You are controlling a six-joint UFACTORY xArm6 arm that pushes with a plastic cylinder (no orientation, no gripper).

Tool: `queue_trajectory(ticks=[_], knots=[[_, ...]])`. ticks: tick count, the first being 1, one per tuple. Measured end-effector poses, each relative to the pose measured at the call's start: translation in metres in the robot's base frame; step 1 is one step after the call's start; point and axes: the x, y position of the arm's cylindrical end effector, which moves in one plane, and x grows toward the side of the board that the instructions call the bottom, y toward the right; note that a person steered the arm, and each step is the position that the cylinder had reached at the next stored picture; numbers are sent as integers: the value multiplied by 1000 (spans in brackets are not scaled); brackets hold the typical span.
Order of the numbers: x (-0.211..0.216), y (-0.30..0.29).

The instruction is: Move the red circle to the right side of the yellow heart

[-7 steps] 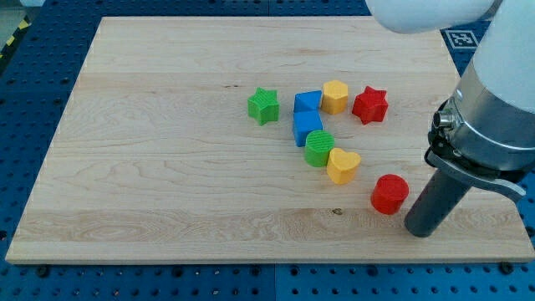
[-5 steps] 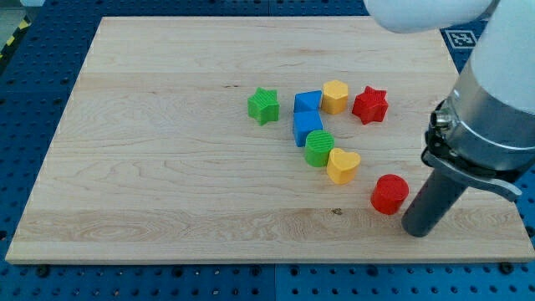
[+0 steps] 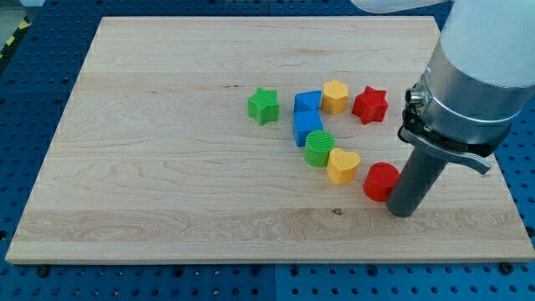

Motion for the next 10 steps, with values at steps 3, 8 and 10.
queue_trajectory(ticks=[3, 8, 10], knots=[[-16, 0], [-7, -19], [-8, -108]])
